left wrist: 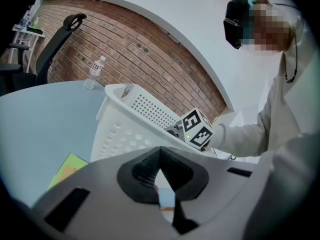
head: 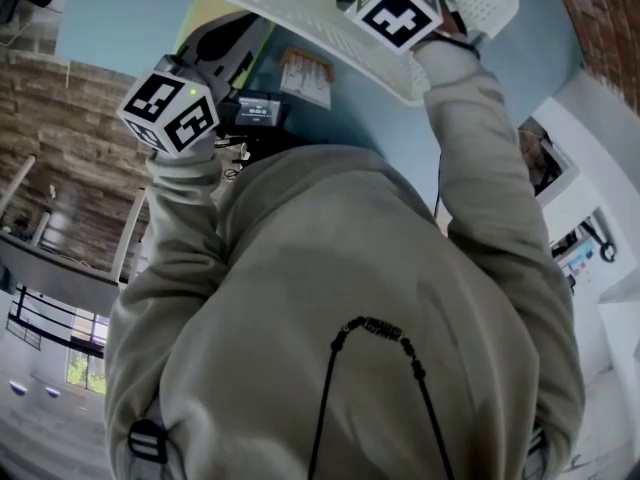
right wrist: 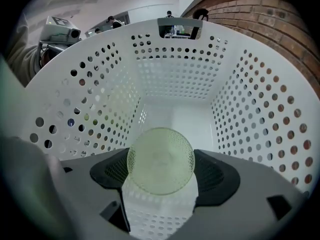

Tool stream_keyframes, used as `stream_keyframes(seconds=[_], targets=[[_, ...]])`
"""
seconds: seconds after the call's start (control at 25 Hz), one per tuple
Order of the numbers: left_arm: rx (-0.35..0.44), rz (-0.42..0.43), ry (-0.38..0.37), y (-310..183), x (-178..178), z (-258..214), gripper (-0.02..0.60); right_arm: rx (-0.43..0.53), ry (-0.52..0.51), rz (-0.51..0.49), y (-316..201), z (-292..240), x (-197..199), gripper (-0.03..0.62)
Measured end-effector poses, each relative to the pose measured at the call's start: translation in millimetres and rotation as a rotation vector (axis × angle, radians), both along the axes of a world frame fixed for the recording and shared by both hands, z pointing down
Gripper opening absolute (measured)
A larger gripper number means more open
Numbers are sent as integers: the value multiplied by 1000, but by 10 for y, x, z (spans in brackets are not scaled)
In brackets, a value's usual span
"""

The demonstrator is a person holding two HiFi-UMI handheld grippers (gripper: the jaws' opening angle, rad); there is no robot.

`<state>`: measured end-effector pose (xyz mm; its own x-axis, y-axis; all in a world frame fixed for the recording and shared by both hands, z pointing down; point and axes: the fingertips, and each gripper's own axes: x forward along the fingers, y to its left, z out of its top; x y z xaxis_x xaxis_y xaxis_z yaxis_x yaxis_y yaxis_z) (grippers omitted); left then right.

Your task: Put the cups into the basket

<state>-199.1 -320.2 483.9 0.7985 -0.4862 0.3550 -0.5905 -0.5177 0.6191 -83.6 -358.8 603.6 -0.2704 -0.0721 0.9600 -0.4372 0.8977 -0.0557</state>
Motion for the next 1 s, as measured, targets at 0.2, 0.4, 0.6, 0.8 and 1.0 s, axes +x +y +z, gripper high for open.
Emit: stream_keyframes(seconds=[0.2,0.4,0.6,0.8,1.0], targets=[[1,19,4,23,84,-5,-3,13,1,-6,9,30,11,408],[1,8,8,-5,35,-11,-3,13,-8,-11,-8,8,-29,408],[-2,7,12,23,33,-6,-3,7,-9,-15,35,-13,-17,408],[-11,8,32,52,69,-29,-3,22,-19,-15,16,-110,-14,408],[6,6,30,95,94,-108,-3,55,-30,-5,-28,-261,-10,408]])
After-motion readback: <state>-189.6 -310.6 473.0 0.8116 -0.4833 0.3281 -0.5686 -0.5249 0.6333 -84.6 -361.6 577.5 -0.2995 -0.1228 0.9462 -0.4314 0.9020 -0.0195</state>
